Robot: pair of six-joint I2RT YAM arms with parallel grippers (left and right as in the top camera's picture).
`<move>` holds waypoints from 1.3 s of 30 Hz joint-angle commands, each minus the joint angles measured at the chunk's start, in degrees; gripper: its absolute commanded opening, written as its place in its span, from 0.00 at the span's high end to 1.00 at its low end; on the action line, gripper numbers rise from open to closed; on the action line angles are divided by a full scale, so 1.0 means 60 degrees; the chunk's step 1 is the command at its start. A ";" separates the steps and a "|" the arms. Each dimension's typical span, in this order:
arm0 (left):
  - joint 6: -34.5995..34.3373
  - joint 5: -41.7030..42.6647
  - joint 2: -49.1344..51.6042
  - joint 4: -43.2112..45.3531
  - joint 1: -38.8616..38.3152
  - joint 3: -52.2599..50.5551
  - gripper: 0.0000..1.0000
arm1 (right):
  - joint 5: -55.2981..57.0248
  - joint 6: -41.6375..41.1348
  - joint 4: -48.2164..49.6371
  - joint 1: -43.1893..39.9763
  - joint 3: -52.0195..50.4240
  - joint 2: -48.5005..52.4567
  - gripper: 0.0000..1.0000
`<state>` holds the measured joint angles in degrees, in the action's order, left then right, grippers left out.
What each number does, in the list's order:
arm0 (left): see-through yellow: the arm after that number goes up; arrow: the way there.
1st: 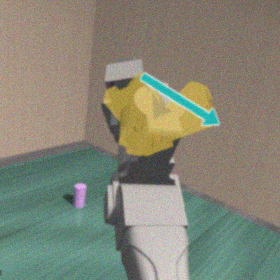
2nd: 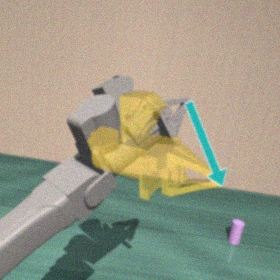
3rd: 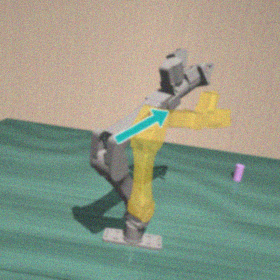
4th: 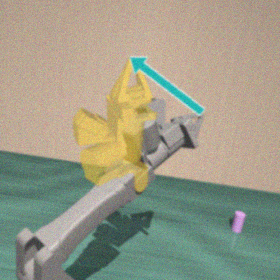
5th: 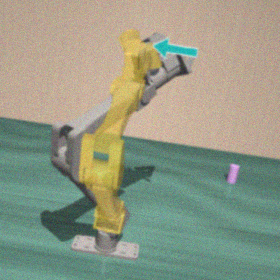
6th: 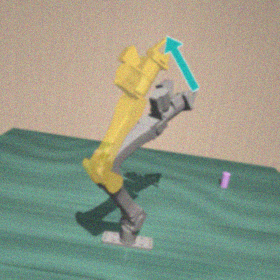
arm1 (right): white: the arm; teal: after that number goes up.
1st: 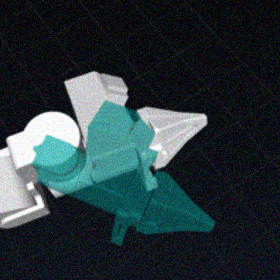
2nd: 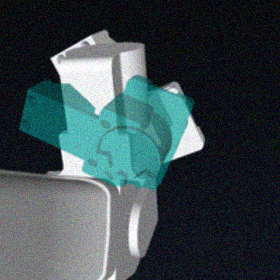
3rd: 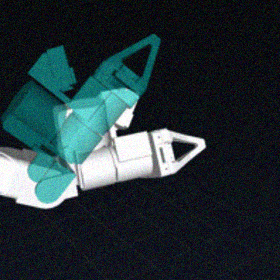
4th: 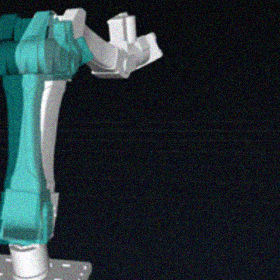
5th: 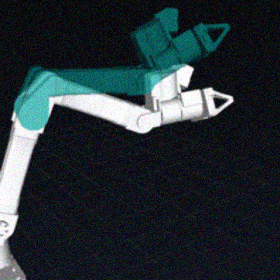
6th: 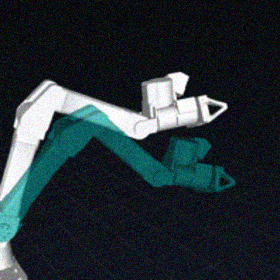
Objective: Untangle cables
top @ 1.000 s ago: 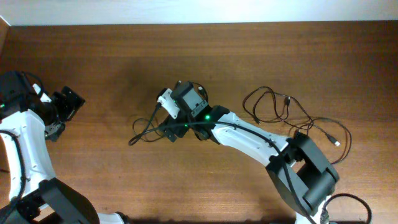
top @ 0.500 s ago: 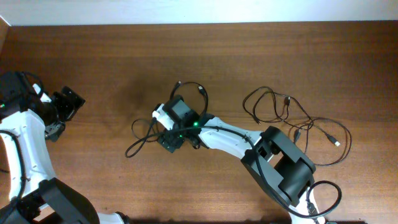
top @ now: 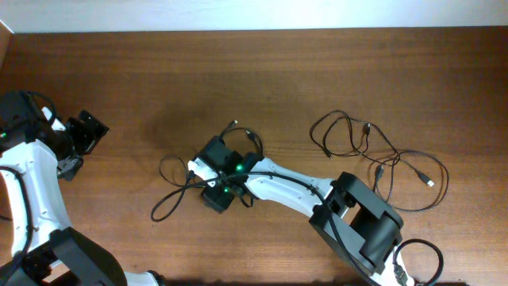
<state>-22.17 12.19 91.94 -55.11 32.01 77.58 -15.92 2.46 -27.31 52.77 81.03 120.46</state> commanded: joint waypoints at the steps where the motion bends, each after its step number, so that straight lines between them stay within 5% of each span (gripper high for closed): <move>1: -0.0120 0.0073 -0.0022 -0.0011 0.0069 0.0178 0.01 | 0.0798 0.0270 0.0430 0.0062 0.0568 -0.0339 0.21; 4: -0.0120 0.0073 -0.0022 -0.0015 0.0069 0.0178 0.01 | 0.1770 0.0266 0.0827 0.0058 0.0568 -0.0179 0.06; 7: -0.0120 0.0073 -0.0022 -0.0015 0.0069 0.0178 0.01 | 0.1778 0.0262 0.1490 0.0055 0.0568 0.0321 0.02; 15: -0.0120 0.0073 -0.0022 -0.0015 0.0069 0.0178 0.01 | 0.1759 -0.0313 0.2539 -0.0058 0.0572 0.1206 0.01; 16: -0.0120 0.0073 -0.0022 -0.0011 0.0069 0.0178 0.01 | 0.1759 -0.0317 0.2674 -0.0058 0.0619 0.1067 0.07; 26: -0.0120 0.0073 -0.0022 -0.0011 0.0069 0.0178 0.01 | 0.2295 -0.1027 0.1949 -0.1027 0.0834 0.0306 0.04; 34: -0.0120 0.0073 -0.0022 -0.0015 0.0069 0.0178 0.01 | 0.0933 -0.1024 0.1876 -0.0933 0.0000 0.0470 0.03; 36: -0.0120 0.0073 -0.0022 -0.0015 0.0069 0.0178 0.01 | -0.0066 -0.0987 0.2127 -0.0907 0.0004 0.0470 0.09; 38: -0.0124 0.0073 -0.0022 -0.0015 0.0069 0.0178 0.01 | -0.0685 -0.0991 0.2346 -0.0925 0.0007 0.0459 0.42; 39: -0.0120 0.0073 -0.0022 -0.0011 0.0069 0.0178 0.01 | -0.0710 -0.0991 0.2390 -0.0922 0.0011 0.0455 0.45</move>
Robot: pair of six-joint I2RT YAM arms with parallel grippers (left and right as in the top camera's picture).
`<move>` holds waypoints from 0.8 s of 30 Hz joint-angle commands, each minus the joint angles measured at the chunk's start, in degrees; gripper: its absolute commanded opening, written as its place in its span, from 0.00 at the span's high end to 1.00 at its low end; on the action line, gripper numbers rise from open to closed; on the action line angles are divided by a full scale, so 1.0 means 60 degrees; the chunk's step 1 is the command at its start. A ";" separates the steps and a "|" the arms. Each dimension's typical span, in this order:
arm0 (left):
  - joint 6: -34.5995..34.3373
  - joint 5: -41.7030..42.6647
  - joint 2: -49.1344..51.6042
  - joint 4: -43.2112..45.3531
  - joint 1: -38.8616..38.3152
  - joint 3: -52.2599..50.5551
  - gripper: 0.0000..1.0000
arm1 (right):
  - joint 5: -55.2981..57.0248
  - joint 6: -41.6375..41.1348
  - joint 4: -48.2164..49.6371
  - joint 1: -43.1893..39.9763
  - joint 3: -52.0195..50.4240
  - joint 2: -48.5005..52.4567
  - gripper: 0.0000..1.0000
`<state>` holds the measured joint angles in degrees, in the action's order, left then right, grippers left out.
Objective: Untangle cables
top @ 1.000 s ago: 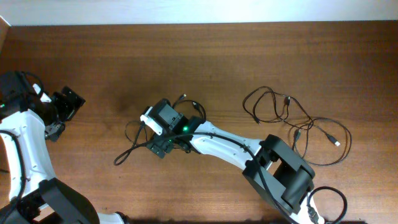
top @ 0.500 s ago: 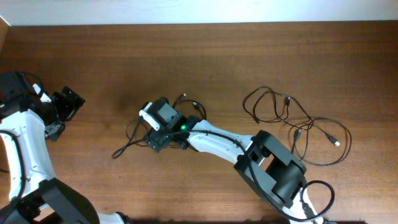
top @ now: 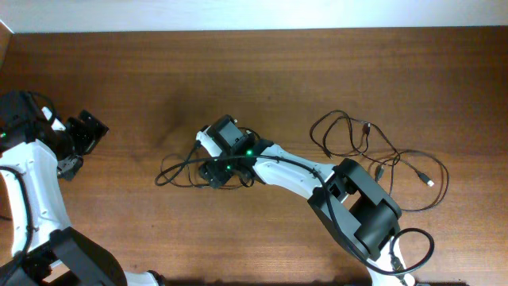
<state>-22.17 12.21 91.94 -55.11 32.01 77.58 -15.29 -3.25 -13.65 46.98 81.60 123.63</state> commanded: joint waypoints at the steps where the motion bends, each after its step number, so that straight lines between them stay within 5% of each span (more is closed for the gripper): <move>1: -0.0120 0.0069 -0.0022 -0.0011 0.0069 0.0178 0.01 | -0.0816 -0.0036 0.0186 0.0055 -0.0084 -0.0073 0.45; 5: -0.0120 0.0069 -0.0022 -0.0011 0.0069 0.0178 0.01 | -0.0812 -0.0029 0.0372 0.0044 -0.0084 -0.0073 0.47; 13: -0.0120 0.0069 -0.0022 -0.0015 0.0069 0.0178 0.01 | -0.0809 -0.0004 0.0393 0.0051 -0.0098 -0.0069 0.32; 24: -0.0120 0.0069 -0.0022 -0.0015 0.0069 0.0178 0.01 | -0.0812 0.0153 0.0273 0.0696 -0.0200 -0.0062 0.25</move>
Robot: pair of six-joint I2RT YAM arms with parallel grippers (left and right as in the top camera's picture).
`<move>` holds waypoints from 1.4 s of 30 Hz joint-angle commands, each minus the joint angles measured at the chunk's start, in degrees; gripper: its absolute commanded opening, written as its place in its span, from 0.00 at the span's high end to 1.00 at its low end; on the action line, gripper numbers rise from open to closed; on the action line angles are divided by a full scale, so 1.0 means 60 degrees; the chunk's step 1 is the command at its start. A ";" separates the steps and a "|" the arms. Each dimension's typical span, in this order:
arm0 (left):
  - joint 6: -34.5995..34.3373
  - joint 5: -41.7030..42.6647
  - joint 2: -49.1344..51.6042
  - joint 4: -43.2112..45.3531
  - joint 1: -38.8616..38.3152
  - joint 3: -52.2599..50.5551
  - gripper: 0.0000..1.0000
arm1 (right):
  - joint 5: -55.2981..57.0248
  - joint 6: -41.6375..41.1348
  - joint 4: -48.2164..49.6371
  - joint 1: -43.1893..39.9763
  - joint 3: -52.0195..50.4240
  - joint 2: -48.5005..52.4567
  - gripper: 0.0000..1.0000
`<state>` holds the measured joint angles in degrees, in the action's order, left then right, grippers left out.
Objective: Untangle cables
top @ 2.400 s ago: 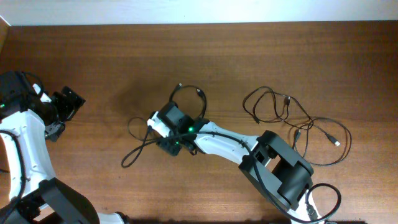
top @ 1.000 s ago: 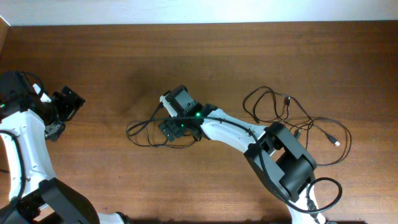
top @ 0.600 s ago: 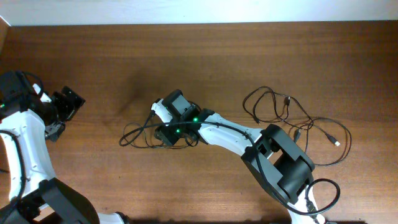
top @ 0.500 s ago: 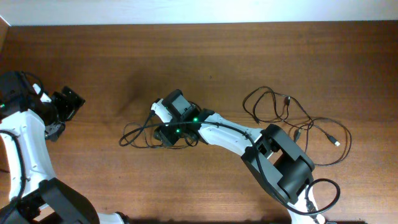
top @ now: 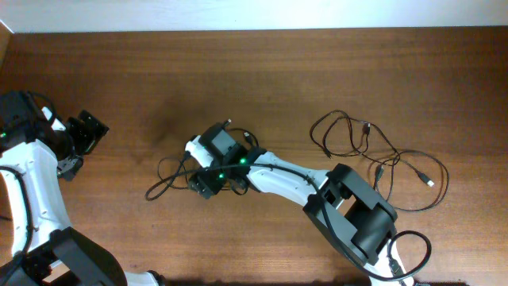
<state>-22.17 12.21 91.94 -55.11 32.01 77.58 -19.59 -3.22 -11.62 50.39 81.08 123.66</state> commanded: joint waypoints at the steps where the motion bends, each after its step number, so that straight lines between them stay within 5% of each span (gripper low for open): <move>1: -0.0120 0.0069 -0.0022 -0.0011 0.0069 0.0178 0.01 | -0.0084 0.0295 -0.0149 0.0127 -0.0113 -0.0066 0.24; 8: -0.0120 0.0069 -0.0022 -0.0015 0.0069 0.0178 0.01 | 0.0302 0.0750 -0.0554 0.0131 -0.0160 -0.0062 0.35; 16: -0.0120 0.0069 -0.0022 -0.0011 0.0069 0.0178 0.01 | 0.2386 0.1650 -0.0852 -0.0106 0.0648 -0.0237 0.13; 31: -0.0120 0.0069 -0.0022 -0.0011 0.0069 0.0178 0.01 | 0.1654 0.2754 -0.1592 0.0397 0.0568 0.0401 0.11; 36: -0.0120 0.0069 -0.0022 -0.0015 0.0069 0.0178 0.01 | 0.1665 0.2758 -0.1599 0.0412 0.0568 0.0401 0.27; 42: -0.0120 0.0069 -0.0022 -0.0011 0.0069 0.0178 0.01 | 0.1643 0.2754 -0.1402 0.0412 0.0667 0.0335 0.13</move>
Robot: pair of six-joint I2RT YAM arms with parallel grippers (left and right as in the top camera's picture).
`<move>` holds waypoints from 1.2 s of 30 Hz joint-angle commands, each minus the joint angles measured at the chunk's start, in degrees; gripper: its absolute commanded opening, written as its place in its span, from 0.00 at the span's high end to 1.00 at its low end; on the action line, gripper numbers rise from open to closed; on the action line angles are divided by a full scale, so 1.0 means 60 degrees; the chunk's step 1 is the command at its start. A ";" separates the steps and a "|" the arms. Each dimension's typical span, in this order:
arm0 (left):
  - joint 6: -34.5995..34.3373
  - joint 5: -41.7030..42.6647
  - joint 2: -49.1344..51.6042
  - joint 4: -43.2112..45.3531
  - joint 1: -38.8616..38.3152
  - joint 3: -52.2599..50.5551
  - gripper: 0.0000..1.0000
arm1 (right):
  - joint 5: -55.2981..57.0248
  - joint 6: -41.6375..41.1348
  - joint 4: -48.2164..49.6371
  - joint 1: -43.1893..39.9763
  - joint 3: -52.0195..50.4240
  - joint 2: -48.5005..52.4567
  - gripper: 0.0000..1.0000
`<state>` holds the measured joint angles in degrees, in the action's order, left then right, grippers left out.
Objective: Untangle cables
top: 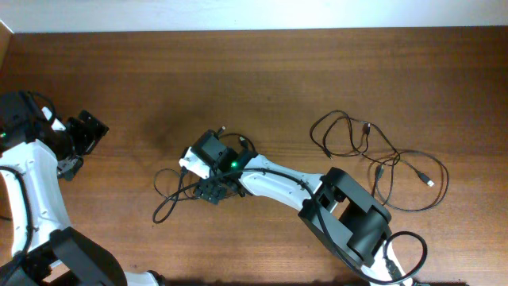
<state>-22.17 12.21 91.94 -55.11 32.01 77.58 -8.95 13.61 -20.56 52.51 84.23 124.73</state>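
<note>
A small black cable [168,199] lies in loose loops left of the table's middle, its plugs [240,143] poking out beside the wrist. My right gripper [208,191] sits on this bundle, pointing down-left, apparently shut on the cable; the wrist hides the fingertips. A larger tangle of black cables [373,155] is spread at the right, with a plug end [429,182] on its far side. My left gripper [89,131] hovers at the far left, well away from both bundles.
The right arm [286,179] stretches across the table from its base at the lower right. A looped black lead [413,253] lies by that base. The table's back edge [254,32] runs along the top.
My right gripper has shifted slightly and turned, and the small cable's loops have rearranged: the left loop now reaches down to the lower left. The left arm and the right tangle are unchanged.
My right gripper was on the small cable bundle left of centre. Then it stood further up, with the loops pulled flatter to the left. Then it was lower left, and now it has turned, the loops differing each time. The left arm stayed still.
</note>
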 commanded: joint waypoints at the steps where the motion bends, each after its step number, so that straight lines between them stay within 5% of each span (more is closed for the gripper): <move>1: -0.0120 0.0069 -0.0022 -0.0015 0.0069 0.0178 0.01 | -0.0280 -0.0055 0.0106 0.0058 0.0208 0.0080 0.12; 9: -0.0120 0.0069 -0.0022 -0.0015 0.0069 0.0178 0.01 | -0.1763 -0.0051 -0.0627 0.0069 0.0186 -0.0226 0.02; 23: -0.0120 0.0069 -0.0022 -0.0015 0.0069 0.0178 0.01 | -0.1450 -0.0051 -0.0546 0.0357 0.0033 0.1024 0.03; 31: -0.0120 0.0069 -0.0022 -0.0011 0.0069 0.0178 0.01 | -0.0018 -0.0084 -0.0871 0.0641 0.0022 0.1249 0.19; 36: -0.0120 0.0066 -0.0022 0.0011 0.0069 0.0175 0.01 | 0.0364 -0.0087 -0.0976 0.0627 0.0011 0.1271 0.50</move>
<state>-22.17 12.21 91.94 -55.07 32.01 77.58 -7.84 14.59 -23.62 55.96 87.39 126.82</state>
